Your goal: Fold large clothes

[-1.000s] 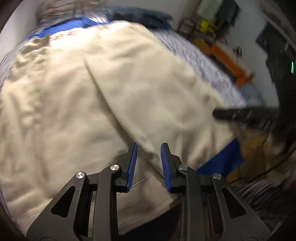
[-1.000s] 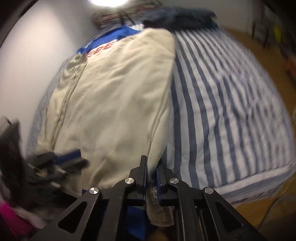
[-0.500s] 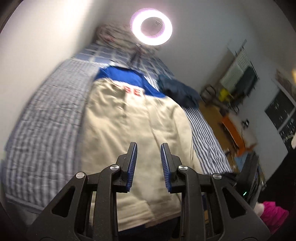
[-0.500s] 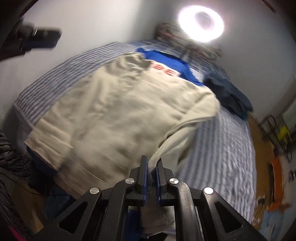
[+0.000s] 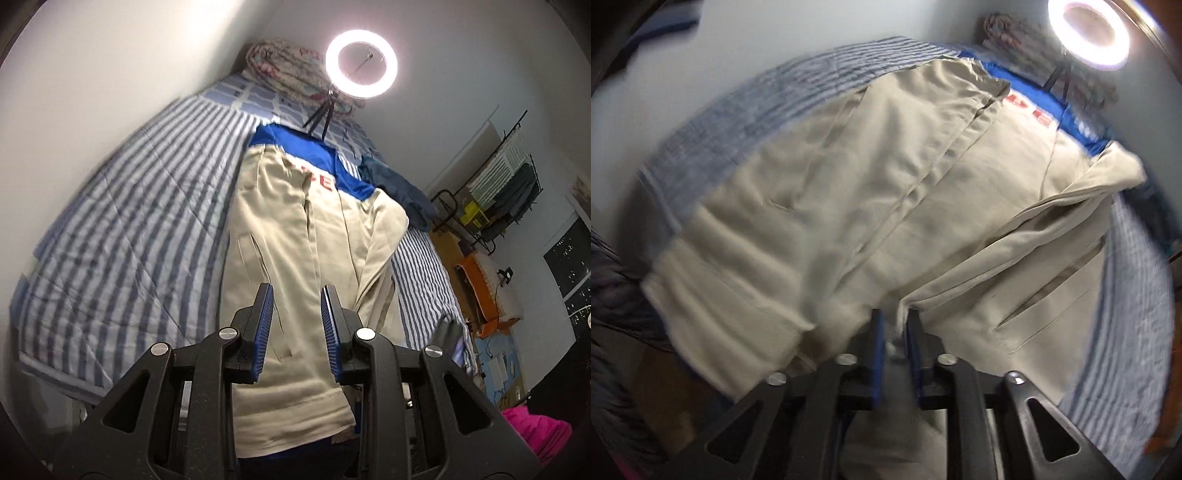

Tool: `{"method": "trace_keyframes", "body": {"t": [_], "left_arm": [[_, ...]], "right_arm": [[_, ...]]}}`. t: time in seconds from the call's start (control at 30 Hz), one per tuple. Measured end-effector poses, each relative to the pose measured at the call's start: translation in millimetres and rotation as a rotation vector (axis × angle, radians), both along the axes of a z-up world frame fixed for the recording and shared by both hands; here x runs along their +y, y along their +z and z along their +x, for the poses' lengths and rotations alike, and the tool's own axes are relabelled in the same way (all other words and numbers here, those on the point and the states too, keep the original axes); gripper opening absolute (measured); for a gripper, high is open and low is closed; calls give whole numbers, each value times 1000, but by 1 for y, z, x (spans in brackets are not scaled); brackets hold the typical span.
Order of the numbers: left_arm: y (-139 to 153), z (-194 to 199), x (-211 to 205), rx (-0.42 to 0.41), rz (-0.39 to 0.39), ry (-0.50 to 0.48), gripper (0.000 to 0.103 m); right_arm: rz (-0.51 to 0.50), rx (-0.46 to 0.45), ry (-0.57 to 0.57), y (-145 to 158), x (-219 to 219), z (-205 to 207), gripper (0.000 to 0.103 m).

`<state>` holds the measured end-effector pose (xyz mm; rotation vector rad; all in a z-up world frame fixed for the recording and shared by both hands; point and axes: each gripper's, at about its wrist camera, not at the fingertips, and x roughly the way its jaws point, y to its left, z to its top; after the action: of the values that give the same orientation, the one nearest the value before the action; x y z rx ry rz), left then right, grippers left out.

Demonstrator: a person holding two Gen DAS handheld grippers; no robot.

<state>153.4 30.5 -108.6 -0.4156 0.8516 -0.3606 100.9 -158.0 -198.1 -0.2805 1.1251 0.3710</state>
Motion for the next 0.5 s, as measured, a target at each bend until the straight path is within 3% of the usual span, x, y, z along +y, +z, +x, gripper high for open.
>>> {"method": "trace_keyframes", "body": {"t": [0.07,0.13,0.2,0.23,0.5], "left_arm": [[-6,-2,-8,20,-10,-24,25],[-14,-2,-21,42,-20,-65,34],[-24,-3,-39,66,-34,-117,52],[-27,-4,-47,73,-34,-138,52],[-69,-4,-121,177,37,-302,53]], "right_arm": [[105,27,22,16,-12,-6,36],[144,10,40,31,-20,-14,42],[182,-13,43,46,-30,-19,55],[201,-28,35,53,-38,-20,58],[306,-125,-199,77,-130,15,58]]}}
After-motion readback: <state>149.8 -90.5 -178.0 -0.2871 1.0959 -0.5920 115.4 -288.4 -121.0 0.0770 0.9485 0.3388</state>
